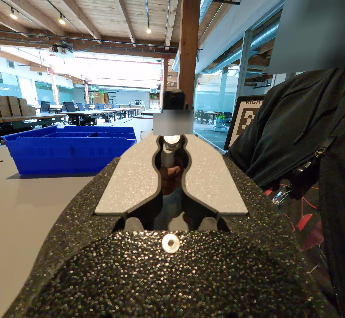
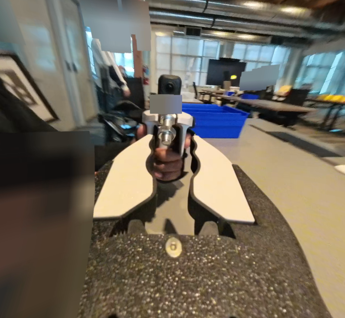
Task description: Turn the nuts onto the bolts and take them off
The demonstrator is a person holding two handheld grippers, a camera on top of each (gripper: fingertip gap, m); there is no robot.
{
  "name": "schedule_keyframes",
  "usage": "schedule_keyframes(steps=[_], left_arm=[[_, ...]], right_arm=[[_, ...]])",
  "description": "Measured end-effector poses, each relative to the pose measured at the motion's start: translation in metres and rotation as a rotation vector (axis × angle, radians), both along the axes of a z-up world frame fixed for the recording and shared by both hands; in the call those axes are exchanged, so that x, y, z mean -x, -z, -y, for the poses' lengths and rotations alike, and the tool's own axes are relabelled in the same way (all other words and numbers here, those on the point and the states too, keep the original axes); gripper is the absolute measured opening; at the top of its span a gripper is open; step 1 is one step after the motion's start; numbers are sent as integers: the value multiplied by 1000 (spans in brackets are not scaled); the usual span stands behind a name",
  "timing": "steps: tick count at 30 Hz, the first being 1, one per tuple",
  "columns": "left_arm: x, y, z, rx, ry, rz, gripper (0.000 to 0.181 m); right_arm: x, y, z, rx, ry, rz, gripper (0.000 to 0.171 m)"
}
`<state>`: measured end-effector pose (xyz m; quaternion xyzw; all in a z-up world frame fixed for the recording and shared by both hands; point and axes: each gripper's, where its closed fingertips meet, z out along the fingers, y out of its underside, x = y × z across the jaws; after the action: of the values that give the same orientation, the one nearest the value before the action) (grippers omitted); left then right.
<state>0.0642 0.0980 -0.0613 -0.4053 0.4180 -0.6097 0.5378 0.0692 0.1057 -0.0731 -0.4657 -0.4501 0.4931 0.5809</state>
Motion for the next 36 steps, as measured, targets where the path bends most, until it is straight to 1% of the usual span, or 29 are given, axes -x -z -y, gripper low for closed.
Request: schedule_keyframes(steps=[2,5,8,10,11,13,15,19,20,21,22,24,26,29,31,33,36], left_arm=[[-2,0,3,-26,-2,-9,17],[-5,3,5,-54,-12,-32,17],[-7,5,6,-62,-10,-50,17],[-9,7,6,-61,-10,-63,17],[-9,7,6,-59,-6,-66,17],[-9,9,3,-43,-16,-77,17],[-9,12,-2,-7,-28,-92,17],[-9,19,-11,77,-27,-121,17],[-9,19,-11,88,-22,-118,17],[-8,17,-11,92,-13,-105,17],[-7,15,-10,91,-10,-92,17],[-4,11,-9,78,-10,-62,17],[-1,6,-7,70,-1,-32,17],[-1,5,-5,58,11,-23,17],[-3,6,-3,42,10,-33,17],[-4,6,-1,26,9,-41,17],[-6,7,0,11,9,-47,17]], right_arm=[[-2,-3,3,130,-111,-49,34],[-2,-4,8,237,-213,-72,34],[2,0,11,257,-243,-51,32],[4,3,14,231,-239,-25,20],[6,5,13,204,-217,-8,18],[6,8,10,113,-137,29,18],[6,11,3,-31,-10,78,18],[3,16,-11,-518,354,238,18],[4,17,-12,-602,410,266,18],[4,18,-11,-636,427,275,19],[6,17,-8,-621,405,262,25],[7,12,-3,-509,326,197,31],[4,7,-3,-344,241,125,34],[1,2,-1,-57,46,20,37],[-1,-3,1,75,-56,-37,37],[-1,-3,3,137,-108,-54,36],[1,-1,5,171,-144,-44,34]])
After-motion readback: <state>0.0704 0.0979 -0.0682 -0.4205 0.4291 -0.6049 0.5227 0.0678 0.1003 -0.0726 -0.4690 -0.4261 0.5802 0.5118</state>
